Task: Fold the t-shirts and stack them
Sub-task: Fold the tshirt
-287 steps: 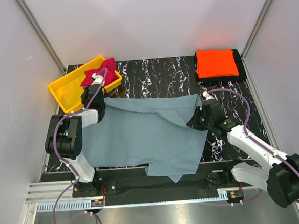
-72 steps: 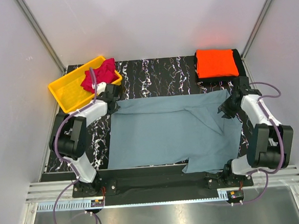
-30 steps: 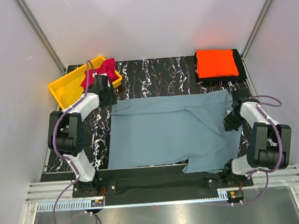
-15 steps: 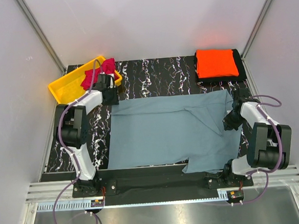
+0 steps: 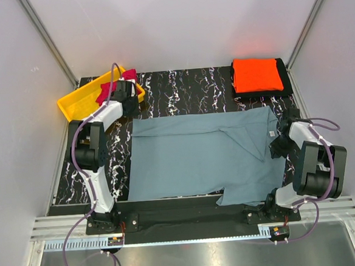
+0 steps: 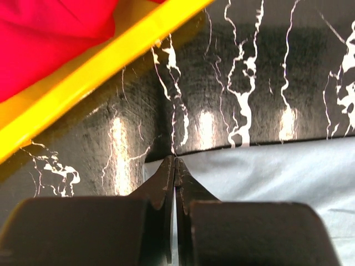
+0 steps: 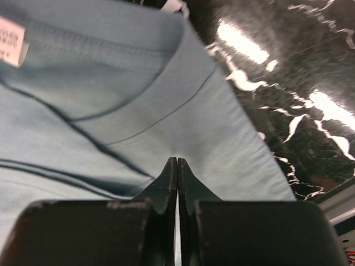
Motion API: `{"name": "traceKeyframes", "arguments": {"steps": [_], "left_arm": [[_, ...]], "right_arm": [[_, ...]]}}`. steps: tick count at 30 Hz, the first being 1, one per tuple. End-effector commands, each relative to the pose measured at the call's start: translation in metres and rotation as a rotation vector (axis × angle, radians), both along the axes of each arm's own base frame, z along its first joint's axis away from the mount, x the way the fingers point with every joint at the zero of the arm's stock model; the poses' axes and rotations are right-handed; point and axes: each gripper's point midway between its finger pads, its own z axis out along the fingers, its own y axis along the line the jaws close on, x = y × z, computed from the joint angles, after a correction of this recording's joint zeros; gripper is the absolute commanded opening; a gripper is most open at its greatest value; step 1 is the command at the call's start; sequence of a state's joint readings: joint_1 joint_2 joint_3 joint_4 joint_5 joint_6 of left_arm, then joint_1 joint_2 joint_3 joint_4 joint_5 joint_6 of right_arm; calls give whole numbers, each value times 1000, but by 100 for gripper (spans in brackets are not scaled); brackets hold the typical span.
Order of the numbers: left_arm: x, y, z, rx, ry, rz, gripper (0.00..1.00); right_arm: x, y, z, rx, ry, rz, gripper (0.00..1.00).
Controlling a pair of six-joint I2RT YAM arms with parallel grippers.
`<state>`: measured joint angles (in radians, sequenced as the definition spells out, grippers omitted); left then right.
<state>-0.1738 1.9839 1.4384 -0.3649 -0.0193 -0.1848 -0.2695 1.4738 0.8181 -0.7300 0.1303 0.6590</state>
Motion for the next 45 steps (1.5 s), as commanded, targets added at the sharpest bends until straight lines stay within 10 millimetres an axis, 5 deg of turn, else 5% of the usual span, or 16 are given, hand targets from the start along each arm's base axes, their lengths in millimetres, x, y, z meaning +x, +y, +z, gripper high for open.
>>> {"name": "traceKeyframes", "arguments": {"steps": [1, 3, 5, 8, 13, 24, 28, 32, 38, 45], "left_arm": [[19, 2, 9, -1, -51, 29, 0], [12, -1, 12, -4, -29, -17, 0], [2, -5, 12, -25, -23, -42, 23], [-4, 0, 21, -6, -46, -32, 34], [-10, 15, 14, 24, -23, -4, 38], [-13, 8, -7, -12, 32, -31, 42], [-8, 2, -7, -25, 32, -56, 34], [-4, 3, -11, -19, 45, -52, 0], [13, 5, -4, -10, 27, -12, 0], [24, 3, -3, -32, 28, 25, 0]], "right_arm": [[3, -15, 8, -62, -28, -33, 0], [3, -13, 7, -50, -27, -20, 0], [4, -10, 6, -33, -34, -10, 0], [6, -10, 5, -32, -41, -3, 0], [9, -8, 5, -19, -52, 6, 0], [10, -6, 5, -8, -61, 18, 0], [11, -5, 6, -5, -66, 21, 0], [11, -8, 9, -16, -52, -6, 0], [34, -2, 44, 7, -165, 46, 5], [55, 52, 68, 62, -247, 220, 23]]}}
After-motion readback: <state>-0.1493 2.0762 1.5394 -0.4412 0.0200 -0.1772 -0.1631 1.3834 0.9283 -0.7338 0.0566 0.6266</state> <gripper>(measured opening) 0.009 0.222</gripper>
